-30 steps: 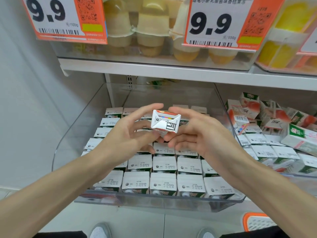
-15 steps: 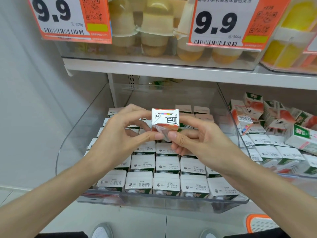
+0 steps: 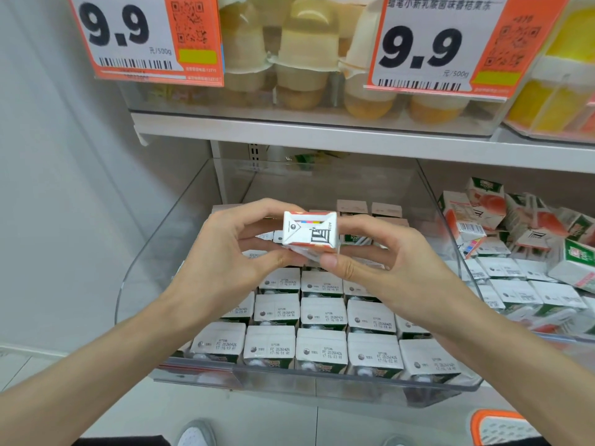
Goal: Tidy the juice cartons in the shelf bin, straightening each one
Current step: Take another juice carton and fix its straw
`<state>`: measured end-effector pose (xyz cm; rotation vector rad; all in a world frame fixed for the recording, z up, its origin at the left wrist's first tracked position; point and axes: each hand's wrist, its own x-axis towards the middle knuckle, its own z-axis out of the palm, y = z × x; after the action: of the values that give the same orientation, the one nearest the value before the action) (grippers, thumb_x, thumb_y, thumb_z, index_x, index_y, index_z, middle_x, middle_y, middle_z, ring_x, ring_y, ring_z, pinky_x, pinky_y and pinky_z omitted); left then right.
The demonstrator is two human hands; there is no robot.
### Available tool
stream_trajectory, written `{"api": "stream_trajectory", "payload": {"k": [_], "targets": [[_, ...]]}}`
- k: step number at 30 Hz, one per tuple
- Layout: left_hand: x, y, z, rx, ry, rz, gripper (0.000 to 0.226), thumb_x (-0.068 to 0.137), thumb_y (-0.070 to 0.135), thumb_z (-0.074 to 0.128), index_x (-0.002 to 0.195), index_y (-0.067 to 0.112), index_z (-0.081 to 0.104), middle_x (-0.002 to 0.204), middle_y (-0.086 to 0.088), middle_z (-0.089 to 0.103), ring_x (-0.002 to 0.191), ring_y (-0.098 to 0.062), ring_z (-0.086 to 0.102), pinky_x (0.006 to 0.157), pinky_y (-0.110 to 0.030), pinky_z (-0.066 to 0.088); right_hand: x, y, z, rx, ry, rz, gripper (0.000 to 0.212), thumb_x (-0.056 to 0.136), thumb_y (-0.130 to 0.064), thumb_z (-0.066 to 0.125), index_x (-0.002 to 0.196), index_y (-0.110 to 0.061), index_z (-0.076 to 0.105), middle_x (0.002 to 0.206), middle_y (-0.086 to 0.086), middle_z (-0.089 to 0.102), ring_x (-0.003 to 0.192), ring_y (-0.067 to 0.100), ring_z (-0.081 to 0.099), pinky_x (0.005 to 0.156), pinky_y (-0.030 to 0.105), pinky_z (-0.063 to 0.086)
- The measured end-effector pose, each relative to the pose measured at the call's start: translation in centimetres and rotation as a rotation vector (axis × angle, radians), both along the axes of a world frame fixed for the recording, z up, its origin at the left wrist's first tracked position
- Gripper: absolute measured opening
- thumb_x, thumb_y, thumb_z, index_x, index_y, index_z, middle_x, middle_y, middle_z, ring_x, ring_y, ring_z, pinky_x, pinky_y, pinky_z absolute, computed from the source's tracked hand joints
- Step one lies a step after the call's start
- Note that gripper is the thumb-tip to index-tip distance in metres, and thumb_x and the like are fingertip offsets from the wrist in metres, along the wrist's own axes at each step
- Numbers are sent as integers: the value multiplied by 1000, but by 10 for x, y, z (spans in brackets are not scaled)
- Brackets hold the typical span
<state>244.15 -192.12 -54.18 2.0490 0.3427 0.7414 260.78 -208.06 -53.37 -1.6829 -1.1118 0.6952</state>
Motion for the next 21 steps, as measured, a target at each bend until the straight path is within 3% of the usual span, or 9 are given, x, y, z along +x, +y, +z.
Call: {"api": "stream_trajectory", "payload": {"k": [3, 7, 9, 14, 17, 21], "targets": [[1, -1, 1, -22, 30, -15, 42, 87, 4, 83, 122, 24, 70, 115, 15, 78, 108, -9, 76, 93, -28, 61, -3, 3, -5, 36, 72, -8, 36, 83, -48, 79, 118, -42, 71, 131, -25, 68, 121, 6, 69, 97, 39, 61], [1, -3, 1, 24, 47, 0, 40, 84, 13, 86, 117, 26, 68, 112, 20, 76, 106, -5, 74, 88, -19, 58, -3, 3, -5, 95, 35, -15, 34, 80, -40, 84, 111, -32, 72, 120, -17, 74, 113, 2, 70, 91, 23, 60], [0, -3, 0, 87, 77, 42, 38, 81, 20, 89, 108, 31, 66, 112, 22, 73, 107, -4, 72, 88, -19, 57, -3, 2, -3, 127, 32, -19, 33, 78, -25, 90, 107, -30, 74, 116, -17, 75, 109, 2, 70, 87, 19, 59], [1, -1, -2, 73, 103, 84, 37, 77, 21, 91, 102, 30, 66, 108, 22, 74, 102, -8, 74, 83, -30, 61, -3, 0, 0, 189, -148, -38, 42, 78, -10, 91, 111, -32, 77, 108, -18, 77, 107, 7, 68, 86, 20, 58], [0, 1, -1, 35, 70, 70, 37, 78, 17, 91, 104, 28, 68, 108, 20, 75, 103, -7, 74, 86, -28, 61, -1, 0, -2, 197, -146, -40, 42, 80, -8, 89, 112, -33, 77, 109, -20, 77, 108, 4, 68, 87, 17, 57], [0, 2, 0, 87, 17, 19, 35, 80, 21, 87, 110, 28, 71, 110, 18, 75, 112, -14, 71, 92, -27, 58, 3, 4, -7, 102, -111, -28, 40, 86, -9, 86, 113, -36, 74, 116, -19, 75, 110, 2, 71, 96, 25, 60]]}}
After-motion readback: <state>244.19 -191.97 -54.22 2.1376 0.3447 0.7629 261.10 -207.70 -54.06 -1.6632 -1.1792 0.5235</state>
